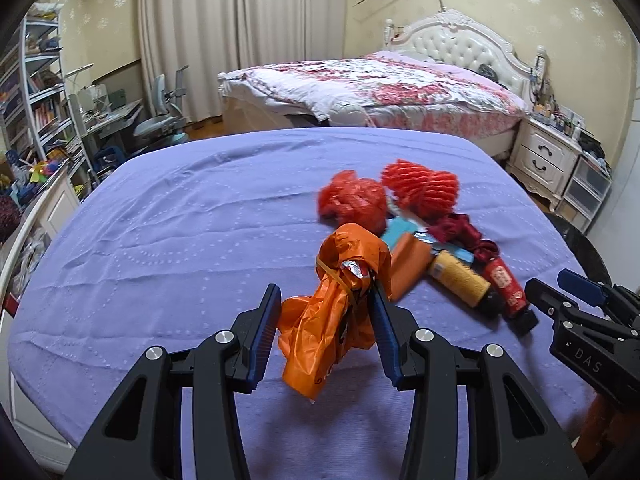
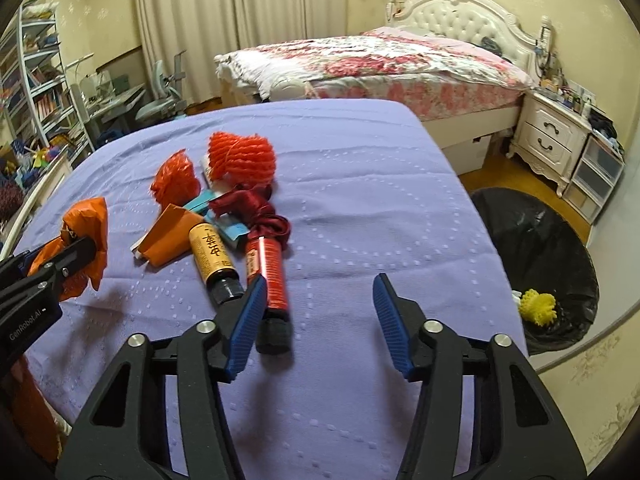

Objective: Collect trash
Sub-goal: 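Hold the orange bag with the left gripper while the right gripper grasps the red can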

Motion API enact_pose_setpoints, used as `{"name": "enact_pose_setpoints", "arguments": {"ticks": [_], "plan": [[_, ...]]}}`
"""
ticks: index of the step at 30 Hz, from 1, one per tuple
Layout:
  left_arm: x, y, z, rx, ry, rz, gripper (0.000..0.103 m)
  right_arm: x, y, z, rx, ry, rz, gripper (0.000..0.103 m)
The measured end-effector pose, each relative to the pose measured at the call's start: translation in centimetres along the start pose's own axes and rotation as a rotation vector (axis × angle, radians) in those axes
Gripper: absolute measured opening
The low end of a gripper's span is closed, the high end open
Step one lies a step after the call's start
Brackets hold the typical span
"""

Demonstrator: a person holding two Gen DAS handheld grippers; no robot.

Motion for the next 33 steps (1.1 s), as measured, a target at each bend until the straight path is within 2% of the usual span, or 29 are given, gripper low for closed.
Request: {"name": "enact_pose_setpoints", "arguments": {"ticks": [7,15,25,33], "plan": [[-0.5,2.0,0.5,0.032,0.018,-0.033,0.045,-0.9,1.7,0.2,0.045,0.028,-0.029,0.045],[-0.6,2.6,1.0,0.045,0.028,-0.026,0.045,-1.8,2.5,0.7,0.06,0.074,-0.051,0.024],[0.1,1.6,0.6,0.052,0.007,0.004,0.045,-0.4,1.9,0.3,0.045,0.042,-0.042,0.023],[1.0,-1.8,-0.5,0.022,-0.033,0.072,0.045,1.8,-1.5,-1.0,0.002,-0.015,0.022,0.023]]}}
Point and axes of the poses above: each gripper's, at about its wrist camera, not at the fingertips, and x roughly against the way its jaws point, y to its left, z to its underside, the point moved 2 cm from there along -x, roughly the way its jaws point, and after that the axes turned 15 degrees about -y, right-handed, at the moved point
